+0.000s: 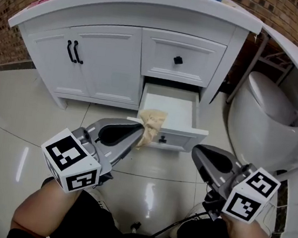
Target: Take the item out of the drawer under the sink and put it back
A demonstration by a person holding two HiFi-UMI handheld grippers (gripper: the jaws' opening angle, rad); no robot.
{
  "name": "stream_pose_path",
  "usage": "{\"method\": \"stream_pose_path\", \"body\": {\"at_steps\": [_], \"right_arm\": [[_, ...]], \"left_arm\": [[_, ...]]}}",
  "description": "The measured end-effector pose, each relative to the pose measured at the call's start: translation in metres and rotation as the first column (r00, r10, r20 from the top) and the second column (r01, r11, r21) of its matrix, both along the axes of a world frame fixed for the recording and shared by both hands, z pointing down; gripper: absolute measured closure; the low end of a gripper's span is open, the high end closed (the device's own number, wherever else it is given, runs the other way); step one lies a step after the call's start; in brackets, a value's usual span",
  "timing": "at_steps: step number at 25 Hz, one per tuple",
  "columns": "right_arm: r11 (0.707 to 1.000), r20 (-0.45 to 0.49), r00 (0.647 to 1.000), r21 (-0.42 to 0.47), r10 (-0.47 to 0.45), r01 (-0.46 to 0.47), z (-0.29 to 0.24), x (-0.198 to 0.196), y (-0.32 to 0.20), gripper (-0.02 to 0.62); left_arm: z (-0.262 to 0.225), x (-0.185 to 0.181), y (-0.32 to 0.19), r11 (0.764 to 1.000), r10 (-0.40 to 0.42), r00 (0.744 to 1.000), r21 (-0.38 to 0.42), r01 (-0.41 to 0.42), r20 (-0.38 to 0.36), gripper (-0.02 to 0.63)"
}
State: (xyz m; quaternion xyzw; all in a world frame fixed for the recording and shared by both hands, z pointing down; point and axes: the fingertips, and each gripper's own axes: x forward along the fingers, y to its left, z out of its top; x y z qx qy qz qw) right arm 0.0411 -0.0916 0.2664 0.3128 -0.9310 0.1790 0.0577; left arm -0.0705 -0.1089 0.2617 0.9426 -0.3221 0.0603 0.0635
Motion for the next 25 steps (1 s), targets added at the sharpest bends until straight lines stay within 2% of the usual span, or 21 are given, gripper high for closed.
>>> {"method": "stream_pose_path", "body": {"at_steps": [4, 10, 19, 25], "right_arm": [[1.000, -0.015, 1.000, -0.009, -0.006, 0.006, 0.006, -0.002, 0.001, 0.592], [1.000, -0.012, 1.000, -0.008, -0.027, 0.027, 0.007, -0.007, 0.004, 0.592], [1.000, -0.017, 1.000, -0.011, -0.024, 0.024, 0.007, -0.006, 0.003, 0.592], [1.000, -0.018, 1.000, -0.017, -0.022, 0.021, 0.010, -0.004, 0.002, 0.592]], "left_arm": [[0.004, -0.003, 0.004, 1.000, -0.009, 1.000, -0.006, 0.009, 0.002, 0.595], [0.007, 0.000, 0.009, 1.000, 0.004, 0.999, 0.016, -0.004, 0.044, 0.595], [0.013, 0.001, 0.009, 1.000, 0.014, 0.998, -0.009, -0.013, 0.068, 0.598], [0.012, 0.000, 0.006, 1.000, -0.010, 0.998, 0.025, 0.008, 0.062, 0.595]]}}
